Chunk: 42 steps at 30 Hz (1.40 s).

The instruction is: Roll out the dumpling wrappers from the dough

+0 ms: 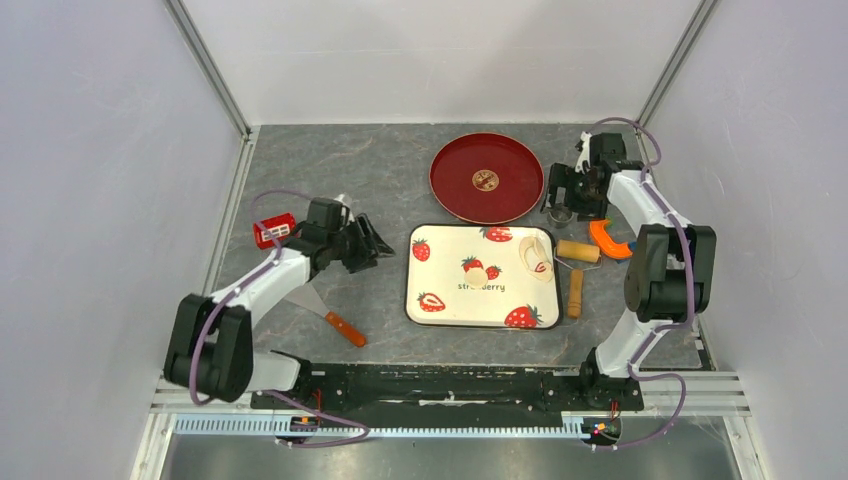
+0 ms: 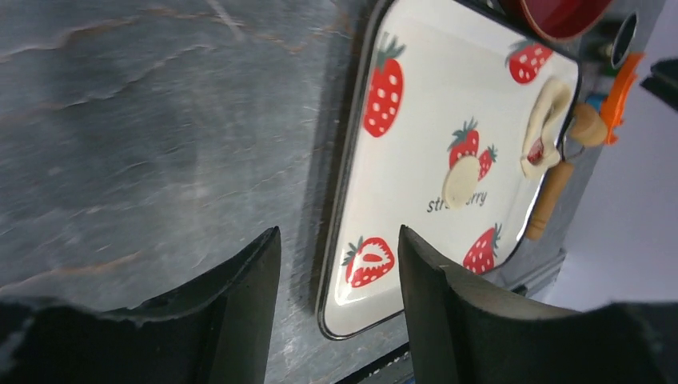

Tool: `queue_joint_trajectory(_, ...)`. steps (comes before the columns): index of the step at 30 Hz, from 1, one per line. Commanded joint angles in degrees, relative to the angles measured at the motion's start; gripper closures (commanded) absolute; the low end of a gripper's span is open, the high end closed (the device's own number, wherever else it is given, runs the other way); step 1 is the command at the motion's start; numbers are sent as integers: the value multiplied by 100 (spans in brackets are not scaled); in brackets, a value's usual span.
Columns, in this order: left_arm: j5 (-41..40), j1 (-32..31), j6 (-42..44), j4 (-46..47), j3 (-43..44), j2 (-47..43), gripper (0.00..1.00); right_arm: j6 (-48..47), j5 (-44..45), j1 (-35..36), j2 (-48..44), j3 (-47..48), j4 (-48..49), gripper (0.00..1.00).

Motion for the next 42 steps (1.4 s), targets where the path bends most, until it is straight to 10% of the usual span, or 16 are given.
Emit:
queue_joint_trajectory(1, -554, 292, -433, -655, -112, -871, 39, 15, -151, 225, -330, -127, 157, 2)
queue_joint_trajectory(14, -2664, 292, -645, -4717, 645, -1082, 40, -9, -137, 632, -371, -241, 185, 2)
queue_joint_trajectory(32, -2593, 302, -613, -4057, 241, 744, 44, -40, -196, 678, -384, -274, 168, 2)
queue_joint_trajectory(37, -2503, 301, -477, -3803, 218, 1032, 58, -63, -199, 686, -370, -234, 152, 2)
queue_joint_trajectory(42, -2002, 224, 164, -3211, 374, 1223, 94, -69, -225, 682, -330, -199, 113, 2)
